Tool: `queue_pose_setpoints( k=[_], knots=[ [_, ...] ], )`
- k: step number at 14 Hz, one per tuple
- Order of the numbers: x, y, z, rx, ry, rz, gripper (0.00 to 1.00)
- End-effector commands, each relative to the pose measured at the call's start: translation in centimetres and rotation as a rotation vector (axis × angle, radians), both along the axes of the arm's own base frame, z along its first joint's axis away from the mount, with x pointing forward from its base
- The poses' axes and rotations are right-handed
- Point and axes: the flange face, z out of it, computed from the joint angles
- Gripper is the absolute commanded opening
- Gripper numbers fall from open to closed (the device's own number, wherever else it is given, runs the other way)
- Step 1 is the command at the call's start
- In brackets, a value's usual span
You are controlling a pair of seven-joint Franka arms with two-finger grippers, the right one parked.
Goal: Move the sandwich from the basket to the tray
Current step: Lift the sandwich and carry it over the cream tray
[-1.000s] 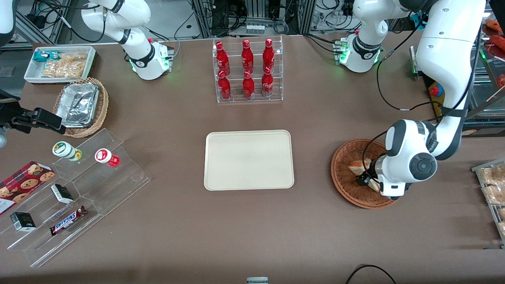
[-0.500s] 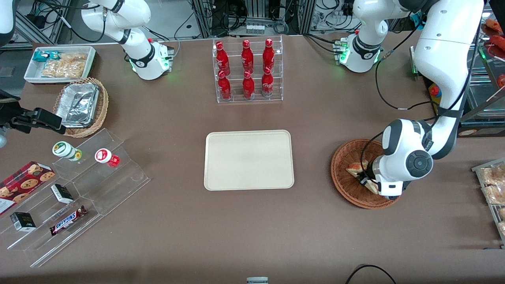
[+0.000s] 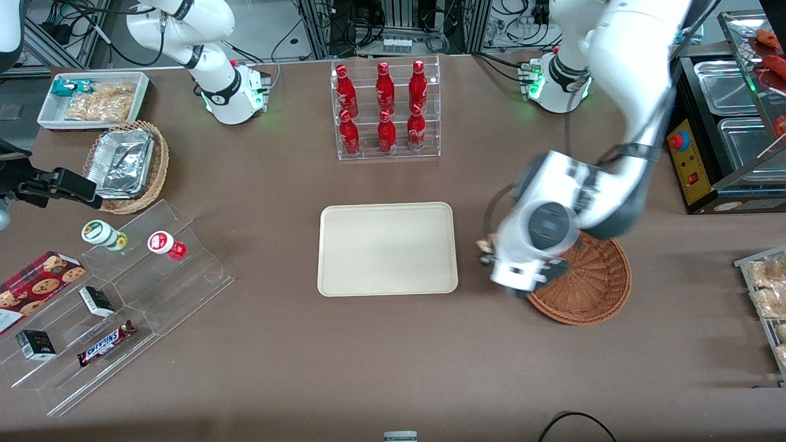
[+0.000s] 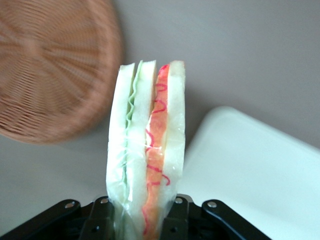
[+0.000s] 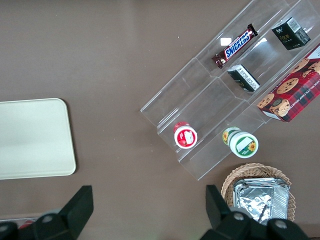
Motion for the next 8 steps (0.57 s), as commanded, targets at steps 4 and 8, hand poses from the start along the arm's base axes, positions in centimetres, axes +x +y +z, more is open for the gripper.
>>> queue_pose_setpoints(
  k=[4,8],
  knots=[
    [-4.2,-15.1,-8.3,-0.082,-0.020,-0.226,0.27],
    [-7.8,-19.0,-12.4,-0.122,-0.004,-0.426,0.26]
  ],
)
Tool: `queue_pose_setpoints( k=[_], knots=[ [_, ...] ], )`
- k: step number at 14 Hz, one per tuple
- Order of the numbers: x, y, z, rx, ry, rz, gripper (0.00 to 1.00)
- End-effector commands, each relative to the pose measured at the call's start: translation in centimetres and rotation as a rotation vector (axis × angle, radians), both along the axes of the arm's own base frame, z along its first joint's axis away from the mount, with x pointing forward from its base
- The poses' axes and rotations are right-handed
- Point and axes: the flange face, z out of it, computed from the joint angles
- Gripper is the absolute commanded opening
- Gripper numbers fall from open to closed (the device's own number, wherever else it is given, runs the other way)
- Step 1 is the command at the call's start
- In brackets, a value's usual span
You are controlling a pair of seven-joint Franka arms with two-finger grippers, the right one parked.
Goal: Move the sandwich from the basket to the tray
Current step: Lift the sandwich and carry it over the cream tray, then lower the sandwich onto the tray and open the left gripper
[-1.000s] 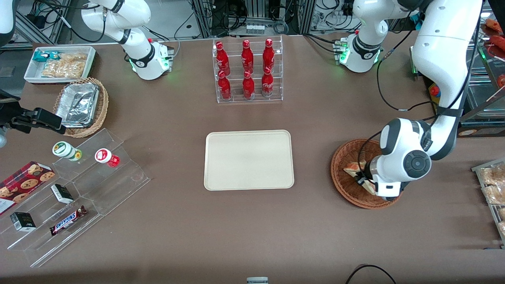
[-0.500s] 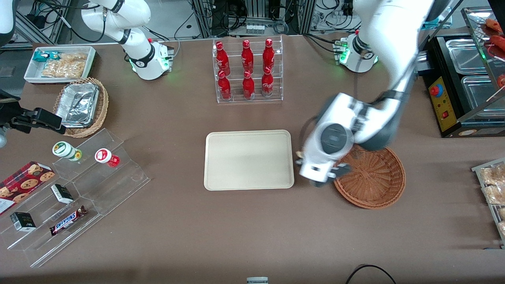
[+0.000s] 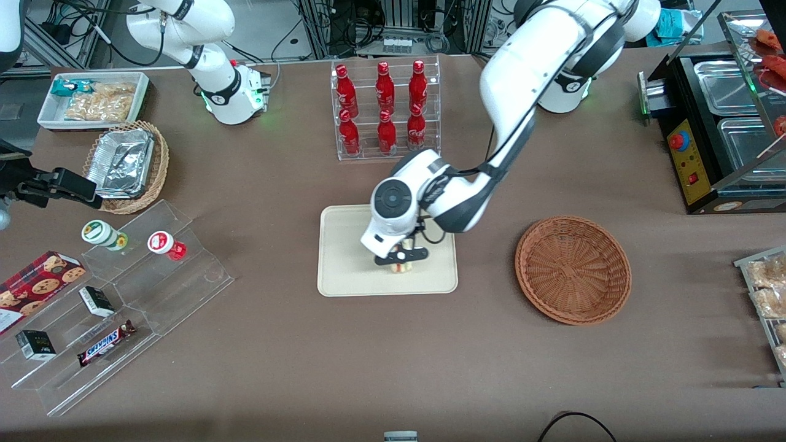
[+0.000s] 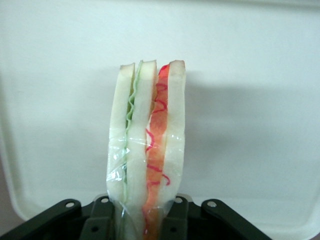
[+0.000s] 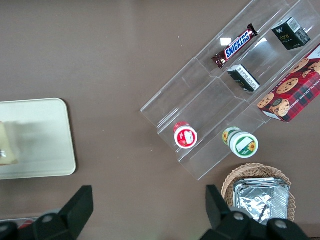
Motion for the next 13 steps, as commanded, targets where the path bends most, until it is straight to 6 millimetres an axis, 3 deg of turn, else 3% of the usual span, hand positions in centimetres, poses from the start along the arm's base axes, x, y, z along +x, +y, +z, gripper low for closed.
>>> queue_pose_setpoints(
  k=[1,3,4,5,6,8,10,12,13],
  knots=[
    [0.1,-1.2,-0.4,-0.026,-0.005,-0.084,0.27],
    [0.2,-1.1,-1.1,-0.023,-0.001,-0.081,0.28],
    [0.2,-1.2,-1.2,-0.024,0.001,-0.084,0.50],
    [0.3,-1.1,-0.9,-0.023,-0.001,-0.084,0.87],
    [0.3,-1.0,-0.3,-0.020,0.001,-0.082,1.00],
    [0.3,-0.5,2.9,0.005,0.010,-0.087,1.00],
    [0.7,0.8,7.3,0.024,0.004,-0.087,1.00],
    [4.5,7.4,12.3,0.067,0.033,-0.006,1.00],
    [5.3,10.9,14.3,0.102,0.067,0.012,1.00]
  ],
)
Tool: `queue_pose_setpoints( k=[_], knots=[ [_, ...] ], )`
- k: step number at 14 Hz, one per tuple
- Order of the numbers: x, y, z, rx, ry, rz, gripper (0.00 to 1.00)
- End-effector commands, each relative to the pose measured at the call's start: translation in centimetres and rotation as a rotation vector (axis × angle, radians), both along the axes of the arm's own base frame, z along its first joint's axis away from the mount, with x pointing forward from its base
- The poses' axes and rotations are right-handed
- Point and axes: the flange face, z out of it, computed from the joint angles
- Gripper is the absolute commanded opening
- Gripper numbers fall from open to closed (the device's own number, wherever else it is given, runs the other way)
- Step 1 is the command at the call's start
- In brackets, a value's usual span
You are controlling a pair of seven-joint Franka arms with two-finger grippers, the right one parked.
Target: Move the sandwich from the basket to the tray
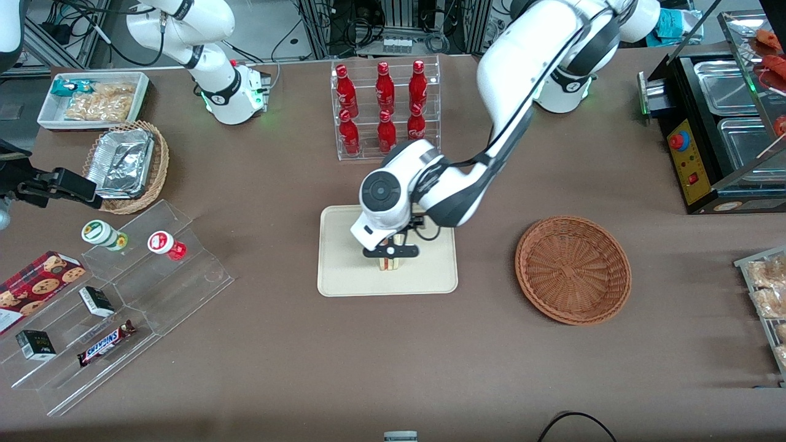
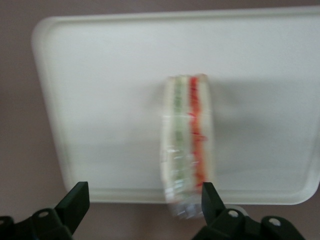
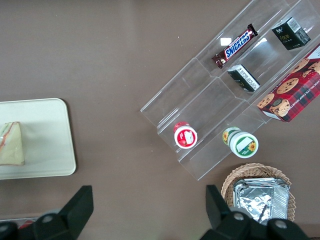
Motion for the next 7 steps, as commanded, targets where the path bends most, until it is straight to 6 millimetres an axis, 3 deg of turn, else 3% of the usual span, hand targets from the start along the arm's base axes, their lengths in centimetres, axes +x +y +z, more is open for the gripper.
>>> queue_pose_setpoints(
  k=[1,5,7],
  knots=[
    [2.6,9.8,5.7,0.054,0.061,0.037,1.00],
    [3.7,25.1,10.6,0.053,0.081,0.032,1.00],
    [3.0,30.1,14.6,0.058,0.082,0.053,1.00]
  ],
)
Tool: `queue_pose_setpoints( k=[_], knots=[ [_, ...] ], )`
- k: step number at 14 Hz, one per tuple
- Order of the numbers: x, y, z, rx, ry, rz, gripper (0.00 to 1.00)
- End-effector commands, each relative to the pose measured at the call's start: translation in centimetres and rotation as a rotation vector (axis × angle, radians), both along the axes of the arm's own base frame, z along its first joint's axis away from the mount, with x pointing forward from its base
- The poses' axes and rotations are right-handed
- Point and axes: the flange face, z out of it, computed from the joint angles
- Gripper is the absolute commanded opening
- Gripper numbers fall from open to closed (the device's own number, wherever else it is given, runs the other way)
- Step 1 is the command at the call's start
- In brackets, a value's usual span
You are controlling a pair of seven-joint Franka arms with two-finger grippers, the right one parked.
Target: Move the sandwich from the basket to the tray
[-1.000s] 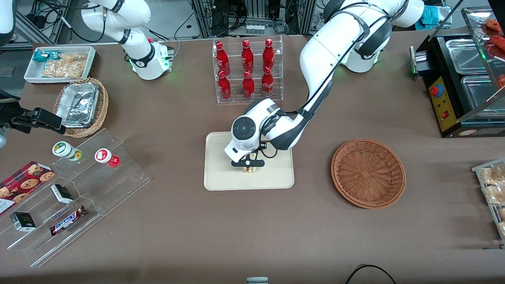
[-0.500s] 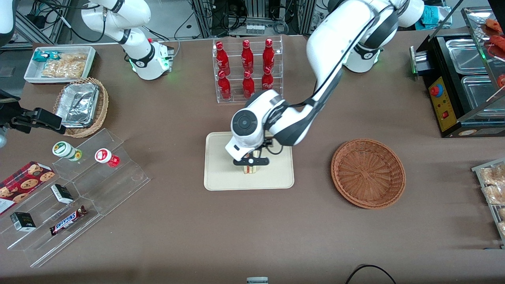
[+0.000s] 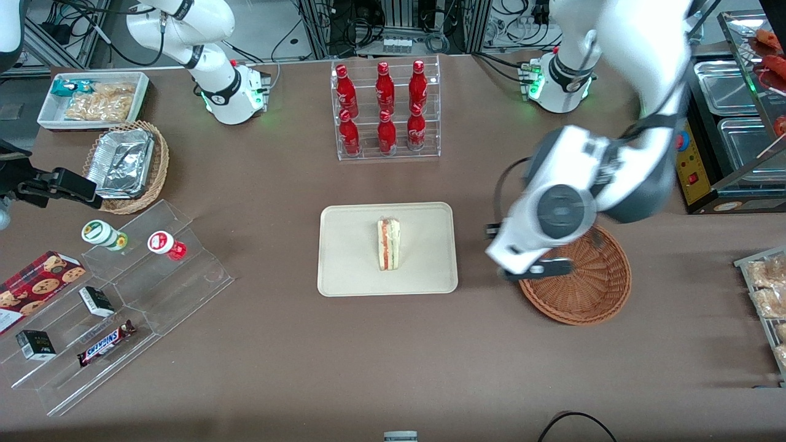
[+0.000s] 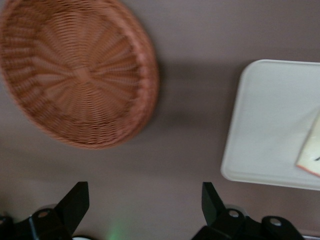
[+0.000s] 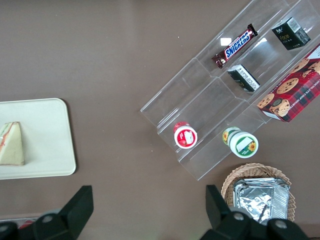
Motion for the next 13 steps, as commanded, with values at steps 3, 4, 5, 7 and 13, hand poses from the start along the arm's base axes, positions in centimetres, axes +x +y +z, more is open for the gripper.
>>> queue_pose_setpoints(
  k=[3,4,5,7,13],
  knots=[
    [-5.0,9.5,11.0,0.010,-0.025,0.035,1.00],
    [-5.8,11.1,13.1,0.015,-0.036,0.059,1.00],
    [-6.6,12.4,15.0,0.021,-0.046,0.082,1.00],
    [-8.5,13.8,18.3,0.031,-0.072,0.111,1.00],
    [-10.2,15.4,20.7,0.042,-0.085,0.140,1.00]
  ],
)
